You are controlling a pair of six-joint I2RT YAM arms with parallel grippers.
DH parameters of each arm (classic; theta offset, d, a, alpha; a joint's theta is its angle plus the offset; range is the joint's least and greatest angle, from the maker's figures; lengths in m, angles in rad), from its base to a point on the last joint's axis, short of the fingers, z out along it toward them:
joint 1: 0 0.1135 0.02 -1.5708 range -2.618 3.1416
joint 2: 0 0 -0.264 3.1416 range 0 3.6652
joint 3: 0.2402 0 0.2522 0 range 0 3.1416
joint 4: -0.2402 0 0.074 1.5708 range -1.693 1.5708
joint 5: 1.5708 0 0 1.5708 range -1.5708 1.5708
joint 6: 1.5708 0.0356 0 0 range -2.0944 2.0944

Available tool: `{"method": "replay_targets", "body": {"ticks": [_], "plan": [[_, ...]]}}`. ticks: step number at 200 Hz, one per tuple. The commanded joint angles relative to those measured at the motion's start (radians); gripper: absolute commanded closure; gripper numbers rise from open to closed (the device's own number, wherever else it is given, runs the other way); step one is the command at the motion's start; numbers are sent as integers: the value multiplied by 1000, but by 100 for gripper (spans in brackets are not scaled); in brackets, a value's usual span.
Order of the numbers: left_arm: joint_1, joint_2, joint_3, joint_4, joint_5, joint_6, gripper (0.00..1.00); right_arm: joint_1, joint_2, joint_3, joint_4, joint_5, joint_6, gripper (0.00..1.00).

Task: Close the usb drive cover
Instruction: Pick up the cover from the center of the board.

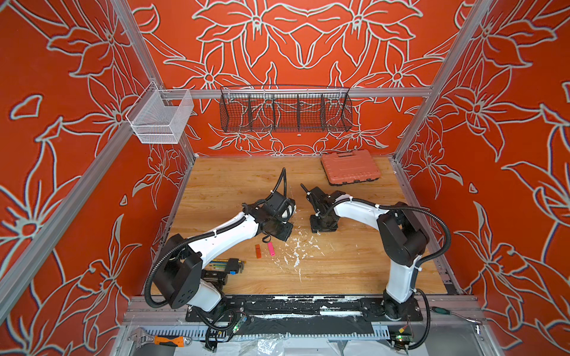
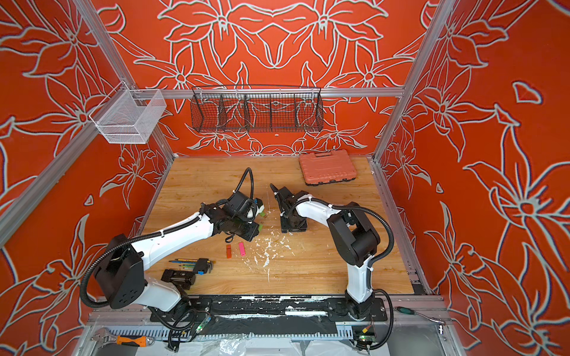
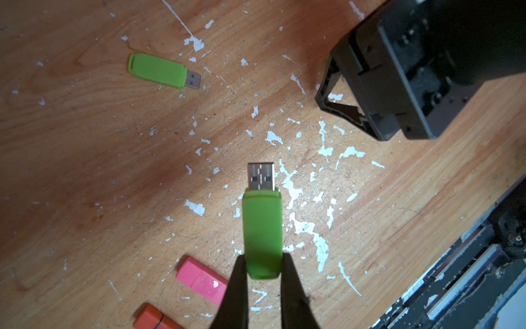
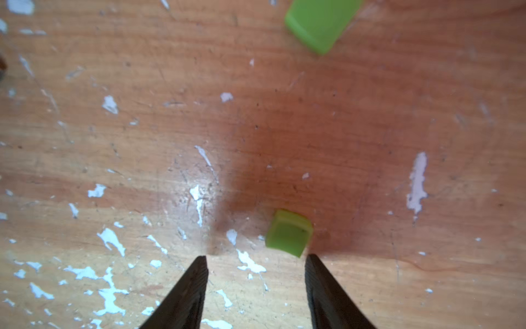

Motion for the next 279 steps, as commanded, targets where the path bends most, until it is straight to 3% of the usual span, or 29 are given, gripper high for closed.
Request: {"method": "replay_targets", "body": {"ticks": [1,57,109,166,230,279], "plan": [[-4,-9,-7,9,1,1,87,0,24,25,20,7,19,44],[-4,-8,-10,14,9,2,87,-7,50,33,42,-12,14,50],[-4,-6,-10,15,11,1,87,-14,83,63,-25,72,3,55],[-4,-2,-4,8,13,6,87,-22,67,60,-1,34,20,54],[-4,-7,-5,12,19,4,88,-24,71,42,111,-82,35,61],[-4,-12,-7,11,18,3,88,-22,95,83,44,-30,6,61]]}}
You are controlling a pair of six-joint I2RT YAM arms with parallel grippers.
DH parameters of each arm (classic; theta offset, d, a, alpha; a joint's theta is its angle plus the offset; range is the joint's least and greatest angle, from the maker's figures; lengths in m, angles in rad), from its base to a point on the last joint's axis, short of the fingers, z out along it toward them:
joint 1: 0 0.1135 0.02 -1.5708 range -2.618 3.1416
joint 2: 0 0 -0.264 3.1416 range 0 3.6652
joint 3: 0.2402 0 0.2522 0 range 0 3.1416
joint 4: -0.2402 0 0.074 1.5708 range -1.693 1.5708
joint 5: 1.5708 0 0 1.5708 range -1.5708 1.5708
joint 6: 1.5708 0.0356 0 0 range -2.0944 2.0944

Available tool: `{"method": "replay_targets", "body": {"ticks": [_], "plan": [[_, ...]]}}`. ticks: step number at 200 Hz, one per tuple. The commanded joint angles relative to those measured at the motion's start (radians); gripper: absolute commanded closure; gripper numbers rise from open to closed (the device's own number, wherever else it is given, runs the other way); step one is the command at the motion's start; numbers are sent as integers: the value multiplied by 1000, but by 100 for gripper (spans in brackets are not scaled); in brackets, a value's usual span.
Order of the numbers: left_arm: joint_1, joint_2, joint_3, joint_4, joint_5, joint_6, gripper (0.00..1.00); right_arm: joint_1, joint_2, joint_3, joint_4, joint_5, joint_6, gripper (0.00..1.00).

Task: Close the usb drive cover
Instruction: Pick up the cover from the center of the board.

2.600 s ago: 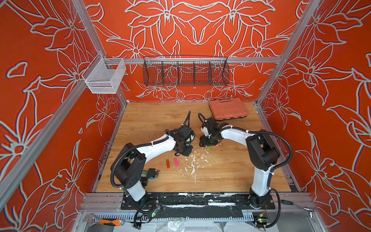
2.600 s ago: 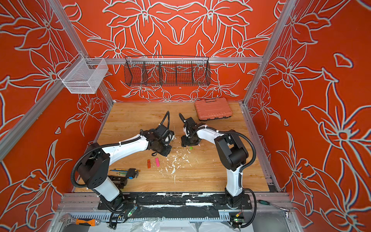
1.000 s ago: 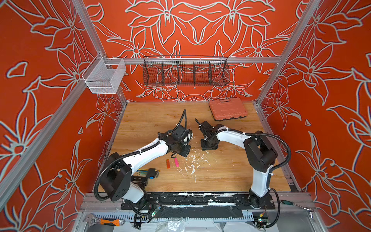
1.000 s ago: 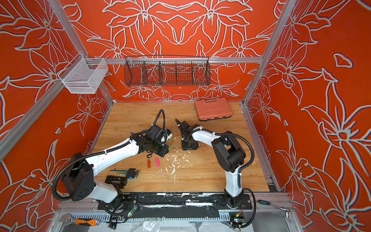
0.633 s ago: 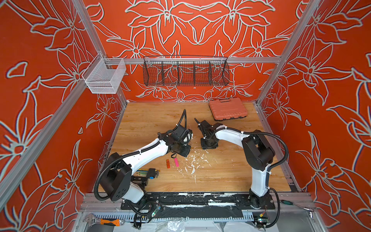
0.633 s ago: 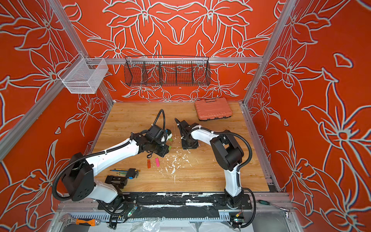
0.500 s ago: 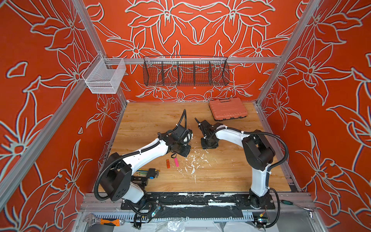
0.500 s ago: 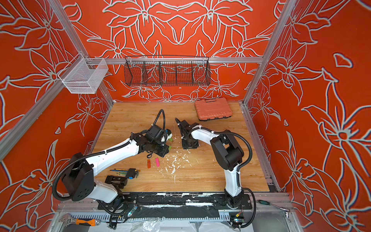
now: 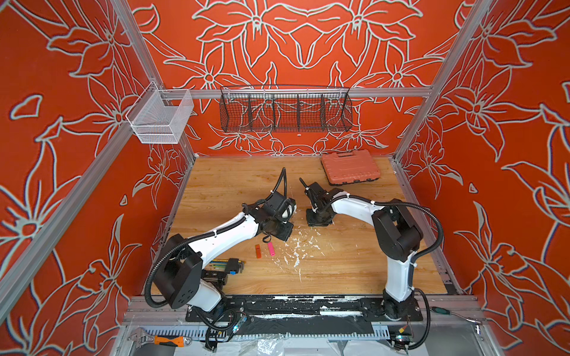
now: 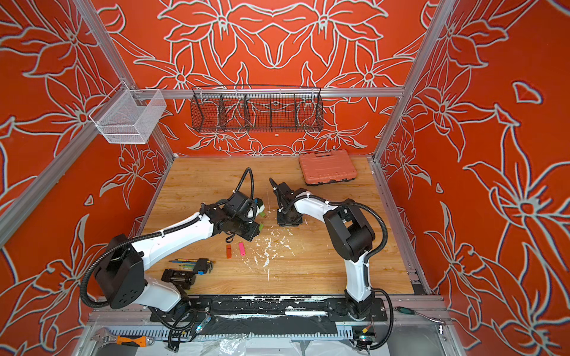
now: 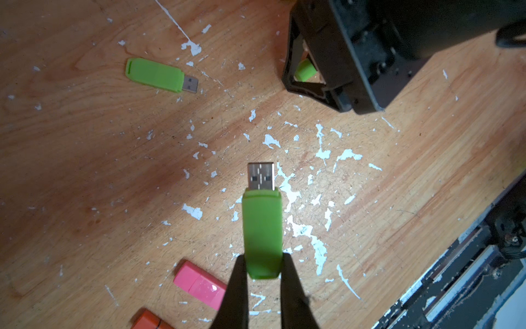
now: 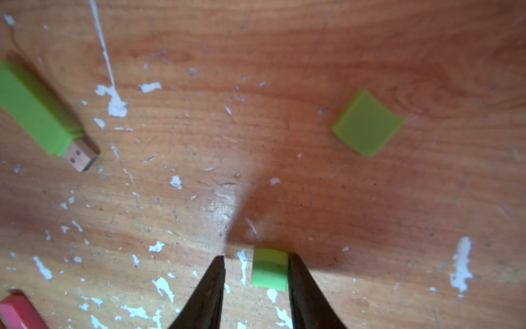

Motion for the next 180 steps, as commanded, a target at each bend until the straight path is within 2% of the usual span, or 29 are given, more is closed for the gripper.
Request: {"method": "replay_targets", "body": {"ticks": [1,52,132,180], "plan": [[-4,-13,-3,-4,11,2,88,0,36,26,-56,30,-5,61],[-4,-15,-8,-2,12,2,88,9,79,84,-167,120,-60,65],[-4,-27,-8,-5,10,1,88,10,115,100,-103,66,-24,71],[-4,-39,-13,-2,14,-4,88,25,118,118,-143,125,-36,80]]}}
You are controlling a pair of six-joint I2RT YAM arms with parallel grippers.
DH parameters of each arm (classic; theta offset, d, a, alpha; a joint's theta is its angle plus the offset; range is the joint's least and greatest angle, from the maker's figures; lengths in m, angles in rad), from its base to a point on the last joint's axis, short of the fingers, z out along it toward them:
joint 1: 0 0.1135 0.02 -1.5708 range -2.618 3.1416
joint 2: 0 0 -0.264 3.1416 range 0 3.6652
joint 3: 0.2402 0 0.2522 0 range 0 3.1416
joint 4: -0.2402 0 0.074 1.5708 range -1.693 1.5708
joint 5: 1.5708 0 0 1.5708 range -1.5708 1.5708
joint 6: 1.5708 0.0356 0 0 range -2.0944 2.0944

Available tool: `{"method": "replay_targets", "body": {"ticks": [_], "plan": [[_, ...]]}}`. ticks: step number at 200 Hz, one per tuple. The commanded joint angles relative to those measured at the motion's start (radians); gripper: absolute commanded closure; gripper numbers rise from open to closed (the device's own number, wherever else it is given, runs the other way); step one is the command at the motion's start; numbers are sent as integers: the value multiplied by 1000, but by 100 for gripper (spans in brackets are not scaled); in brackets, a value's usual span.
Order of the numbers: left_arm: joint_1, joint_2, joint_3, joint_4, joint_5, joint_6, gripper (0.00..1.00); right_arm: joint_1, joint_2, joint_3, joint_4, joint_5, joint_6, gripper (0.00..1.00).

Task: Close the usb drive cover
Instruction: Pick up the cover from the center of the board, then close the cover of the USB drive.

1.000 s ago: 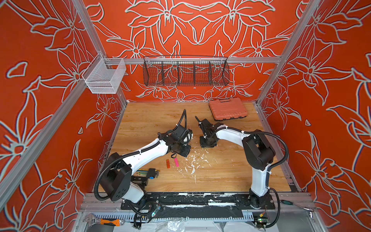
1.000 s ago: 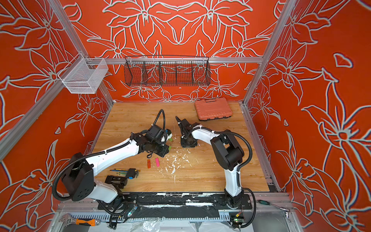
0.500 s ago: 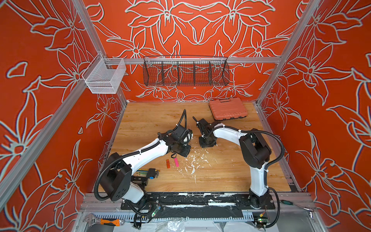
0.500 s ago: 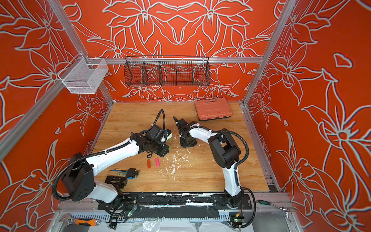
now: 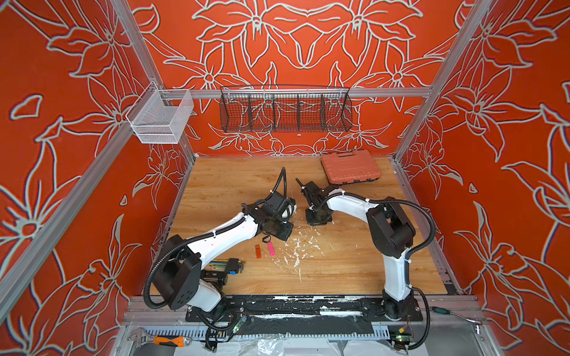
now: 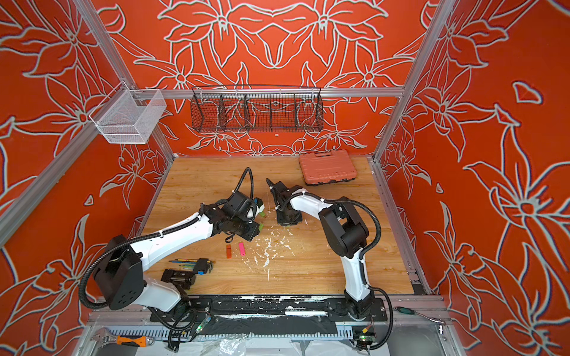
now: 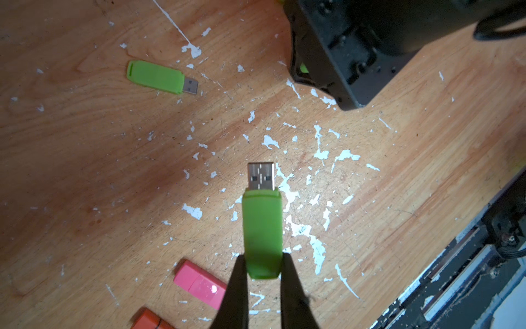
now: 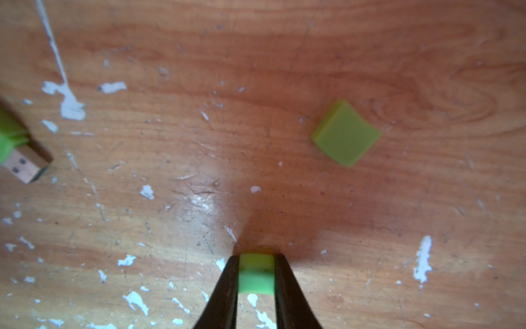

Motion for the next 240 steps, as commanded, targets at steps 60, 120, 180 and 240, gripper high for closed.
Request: {"method": "replay_targets", "body": {"ticks": [60,120,180,240], "plan": [[-4,-82,-43,62,140,-15,88,26,-136,-18,-28,86,-54,85],[-2,-173,-53,222,491,-59,88,-116,-776,-478,641,-476,97,86],[9,-278,-96,602,744,-294,88,-165,-1072,-725,1186,-711,367,86],[10,-278,-114,778,803,-412,90,-163,-1175,-831,1422,-724,466,86]]}}
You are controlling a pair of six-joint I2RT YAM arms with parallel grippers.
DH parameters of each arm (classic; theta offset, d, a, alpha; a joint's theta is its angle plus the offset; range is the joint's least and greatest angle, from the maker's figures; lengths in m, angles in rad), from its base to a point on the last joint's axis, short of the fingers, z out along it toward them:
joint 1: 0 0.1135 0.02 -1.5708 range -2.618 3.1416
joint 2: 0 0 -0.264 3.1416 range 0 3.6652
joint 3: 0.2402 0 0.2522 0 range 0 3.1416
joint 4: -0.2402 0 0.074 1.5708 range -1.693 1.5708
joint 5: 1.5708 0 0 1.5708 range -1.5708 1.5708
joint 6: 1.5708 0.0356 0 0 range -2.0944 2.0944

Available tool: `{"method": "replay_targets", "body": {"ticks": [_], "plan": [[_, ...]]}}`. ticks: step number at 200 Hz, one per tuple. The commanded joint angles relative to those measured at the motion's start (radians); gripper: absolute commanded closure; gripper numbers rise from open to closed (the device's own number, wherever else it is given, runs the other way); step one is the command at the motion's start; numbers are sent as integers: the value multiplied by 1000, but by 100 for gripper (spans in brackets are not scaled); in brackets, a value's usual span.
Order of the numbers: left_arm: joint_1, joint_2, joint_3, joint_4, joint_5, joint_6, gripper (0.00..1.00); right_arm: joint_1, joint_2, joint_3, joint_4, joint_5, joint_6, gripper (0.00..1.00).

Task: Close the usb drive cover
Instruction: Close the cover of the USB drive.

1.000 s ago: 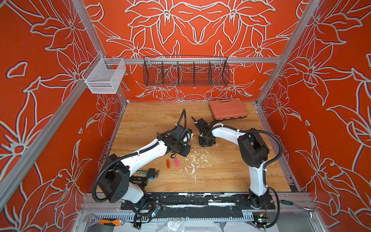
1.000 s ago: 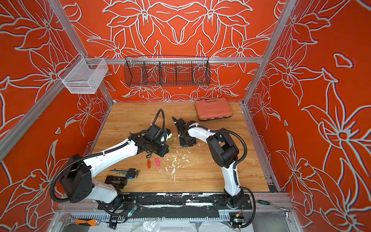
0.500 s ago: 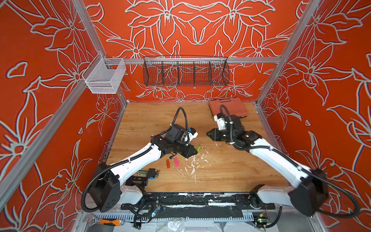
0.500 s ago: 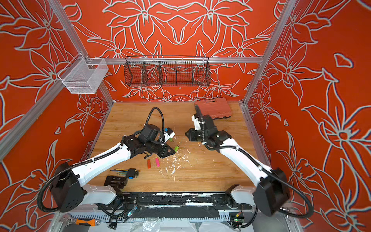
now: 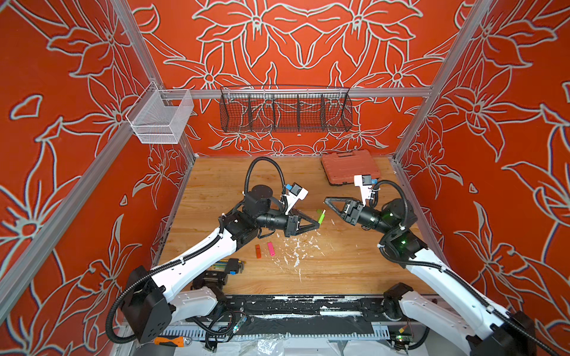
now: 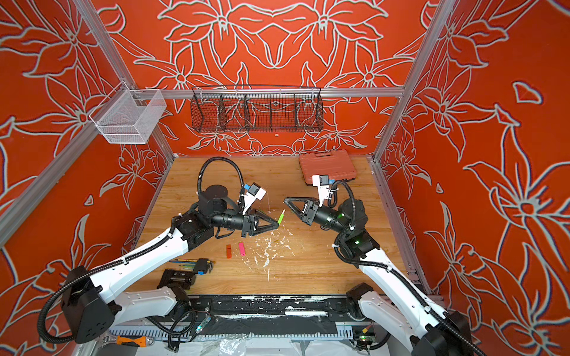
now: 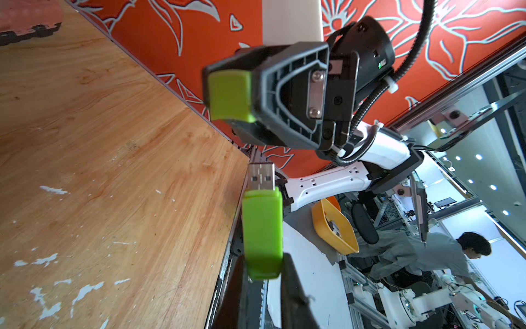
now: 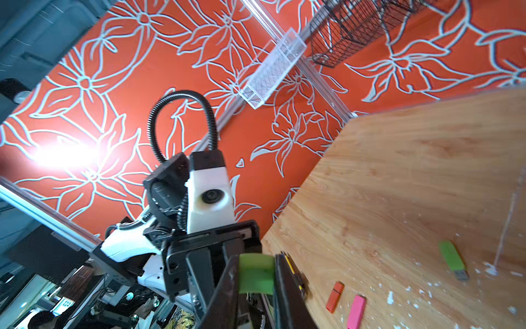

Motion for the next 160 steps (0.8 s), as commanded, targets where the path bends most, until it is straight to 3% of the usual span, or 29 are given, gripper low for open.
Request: {"method": "replay_targets", "body": {"ticks": [1,160], "plan": [[7,-3,3,100,51,-55,90,2,-29,-26,170,-32,76,86],[6,25,13,188,74,-93,92,19,-49,-46,145,-38,20,89]]}}
